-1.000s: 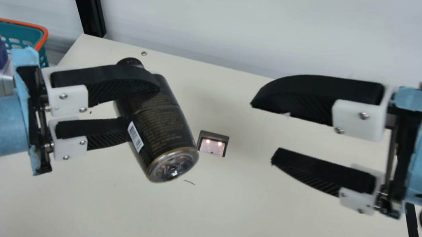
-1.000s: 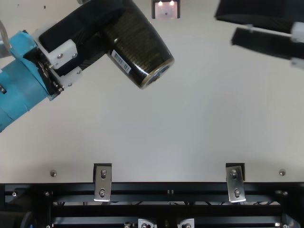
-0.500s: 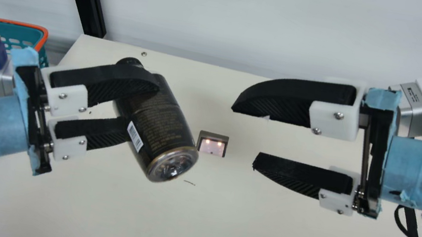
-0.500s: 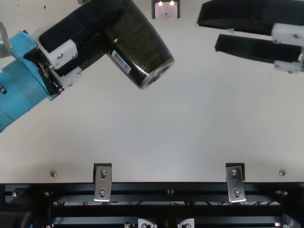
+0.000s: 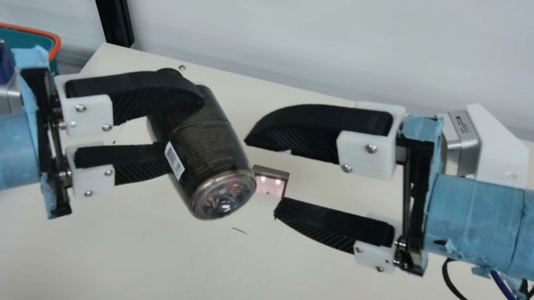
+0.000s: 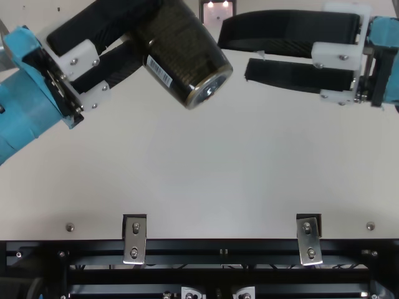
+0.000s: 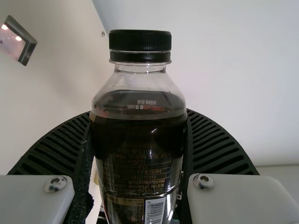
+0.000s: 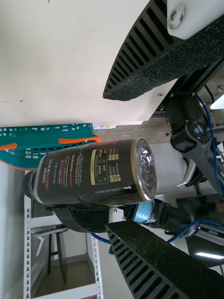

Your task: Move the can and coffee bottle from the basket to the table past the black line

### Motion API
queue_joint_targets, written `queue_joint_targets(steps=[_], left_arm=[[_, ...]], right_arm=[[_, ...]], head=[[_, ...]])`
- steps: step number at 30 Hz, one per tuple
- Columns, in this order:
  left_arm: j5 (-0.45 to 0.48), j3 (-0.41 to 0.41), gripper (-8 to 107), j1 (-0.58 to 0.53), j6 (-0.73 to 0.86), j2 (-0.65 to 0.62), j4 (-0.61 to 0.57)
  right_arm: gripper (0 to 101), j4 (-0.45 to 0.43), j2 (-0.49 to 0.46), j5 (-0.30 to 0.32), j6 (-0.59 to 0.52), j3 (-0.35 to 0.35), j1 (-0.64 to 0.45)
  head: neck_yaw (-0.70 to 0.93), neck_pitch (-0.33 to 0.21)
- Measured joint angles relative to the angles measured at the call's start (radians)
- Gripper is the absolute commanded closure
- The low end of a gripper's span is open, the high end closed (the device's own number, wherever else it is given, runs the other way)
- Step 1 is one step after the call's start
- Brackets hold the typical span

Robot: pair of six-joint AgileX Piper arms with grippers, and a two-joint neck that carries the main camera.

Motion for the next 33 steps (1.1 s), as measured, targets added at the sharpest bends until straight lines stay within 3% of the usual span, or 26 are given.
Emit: queue_joint_targets(steps=[6, 24, 33], left_arm=[[0.019, -0.016, 89, 0.001, -0.072, 0.012, 0.000], [0.021, -0.018, 89, 0.003, -0.092, 0.012, 0.001], [0.021, -0.018, 89, 0.003, -0.092, 0.012, 0.001]], right_arm=[[0, 0.058, -0.001, -0.021, -0.001, 0.010, 0.032], [0, 0.079, 0.007, -0.036, -0.002, 0.005, 0.058], [0, 0.104, 0.035, -0.074, 0.001, -0.015, 0.116]], head=[[0.000, 0.000], [0.000, 0.000], [0.000, 0.000]])
